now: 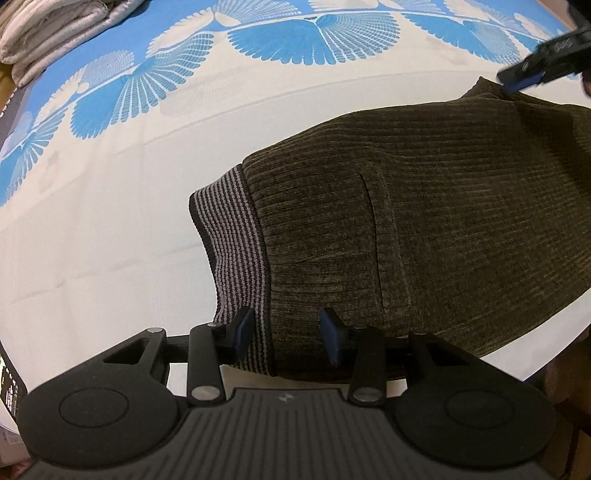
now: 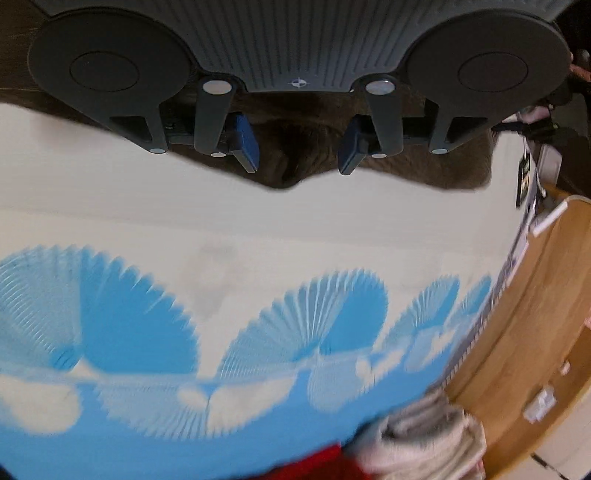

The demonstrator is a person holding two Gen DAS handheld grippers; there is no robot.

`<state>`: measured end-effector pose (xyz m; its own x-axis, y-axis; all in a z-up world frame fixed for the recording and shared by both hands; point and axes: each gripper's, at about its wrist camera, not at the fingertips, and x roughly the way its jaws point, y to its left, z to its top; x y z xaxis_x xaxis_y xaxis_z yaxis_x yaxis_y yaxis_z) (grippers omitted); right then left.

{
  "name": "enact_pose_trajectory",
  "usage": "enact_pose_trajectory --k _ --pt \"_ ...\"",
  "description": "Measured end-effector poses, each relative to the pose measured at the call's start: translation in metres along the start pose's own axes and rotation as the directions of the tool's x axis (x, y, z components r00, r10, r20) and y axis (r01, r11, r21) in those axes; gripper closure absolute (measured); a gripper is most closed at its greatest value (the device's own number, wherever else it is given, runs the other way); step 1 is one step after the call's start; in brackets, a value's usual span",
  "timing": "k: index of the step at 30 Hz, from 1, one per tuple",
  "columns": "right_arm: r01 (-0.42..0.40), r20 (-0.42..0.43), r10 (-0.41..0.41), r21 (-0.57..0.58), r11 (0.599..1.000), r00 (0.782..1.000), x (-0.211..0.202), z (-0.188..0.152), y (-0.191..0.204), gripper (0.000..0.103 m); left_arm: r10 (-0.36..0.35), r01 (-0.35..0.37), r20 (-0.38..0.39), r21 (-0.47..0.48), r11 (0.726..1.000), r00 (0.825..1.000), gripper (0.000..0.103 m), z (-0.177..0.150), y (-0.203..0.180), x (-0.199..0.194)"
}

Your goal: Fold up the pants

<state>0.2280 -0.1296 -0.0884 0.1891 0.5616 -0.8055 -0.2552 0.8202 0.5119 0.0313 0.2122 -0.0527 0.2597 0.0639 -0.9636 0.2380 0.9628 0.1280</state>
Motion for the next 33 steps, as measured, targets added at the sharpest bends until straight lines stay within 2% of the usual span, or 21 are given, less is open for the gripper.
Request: enact_pose_trajectory --k 6,10,12,16,18,20,23,26,27,29,30,31,32,33 --pt "-0.036 -0.148 0.026 -0.063 0.997 0.989 0.044 -0.003 0.016 0.052 -0.003 0.003 0.002 0.010 1.000 1.000 0.058 0.000 0.000 0.000" --pt "-0.058 -0.172 0.036 -0.121 0.991 0.984 0.054 -0.005 0.030 0.050 -0.011 0.011 0.002 0.009 1.000 1.000 0.058 -0.001 0.001 0.000" --pt "-0.054 -0.169 0.029 -0.148 0.988 0.985 0.054 -0.005 0.034 0.053 -0.014 0.014 0.003 0.009 1.000 1.000 0.058 -0.001 0.001 0.000" --pt "-0.072 -0.145 0.044 -0.196 0.978 0.988 0.049 -0.002 0.037 0.082 -0.014 0.014 0.003 0.011 1.000 1.000 0.058 -0.001 0.001 0.000" --pt "-0.093 -0.092 0.075 -0.205 0.974 0.993 0.036 0.007 0.037 0.084 -0.008 0.008 0.002 0.012 1.000 1.000 0.058 -0.001 0.001 -0.001" --pt "-0.094 -0.019 0.093 -0.162 0.982 0.996 0.022 0.017 0.031 0.086 -0.002 0.001 0.011 0.020 1.000 1.000 0.058 -0.001 0.000 -0.002" --pt "0.011 0.058 0.000 -0.193 0.981 0.998 0.022 0.016 0.036 0.085 0.005 -0.005 0.016 0.018 1.000 1.000 0.059 -0.001 -0.002 -0.003" --pt "0.170 0.100 -0.148 -0.262 0.950 0.984 0.035 0.008 0.047 0.083 0.013 -0.013 0.015 0.024 1.000 1.000 0.059 -0.002 -0.005 -0.004" --pt "0.241 0.144 -0.208 -0.271 0.932 0.967 0.035 0.007 0.048 0.083 0.015 -0.015 0.014 0.025 1.000 1.000 0.059 -0.002 -0.005 -0.004" --pt "0.386 0.233 -0.335 -0.226 0.894 0.913 0.027 0.011 0.042 0.083 0.015 -0.015 0.012 0.021 1.000 1.000 0.058 -0.002 -0.005 -0.005" --pt "0.423 0.257 -0.374 -0.169 0.890 0.891 0.020 0.015 0.034 0.083 0.014 -0.014 0.011 0.017 1.000 1.000 0.058 -0.003 -0.004 -0.005" --pt "0.429 0.269 -0.390 -0.103 0.897 0.880 0.011 0.020 0.023 0.082 0.014 -0.014 0.010 0.014 1.000 1.000 0.058 -0.003 -0.004 -0.005" --pt "0.419 0.271 -0.387 -0.068 0.906 0.881 0.005 0.022 0.016 0.081 0.014 -0.014 0.008 0.013 1.000 1.000 0.058 -0.002 -0.003 -0.004" --pt "0.390 0.266 -0.365 -0.046 0.920 0.892 -0.003 0.024 0.009 0.080 0.013 -0.013 0.005 0.011 1.000 1.000 0.058 -0.001 -0.002 -0.004"
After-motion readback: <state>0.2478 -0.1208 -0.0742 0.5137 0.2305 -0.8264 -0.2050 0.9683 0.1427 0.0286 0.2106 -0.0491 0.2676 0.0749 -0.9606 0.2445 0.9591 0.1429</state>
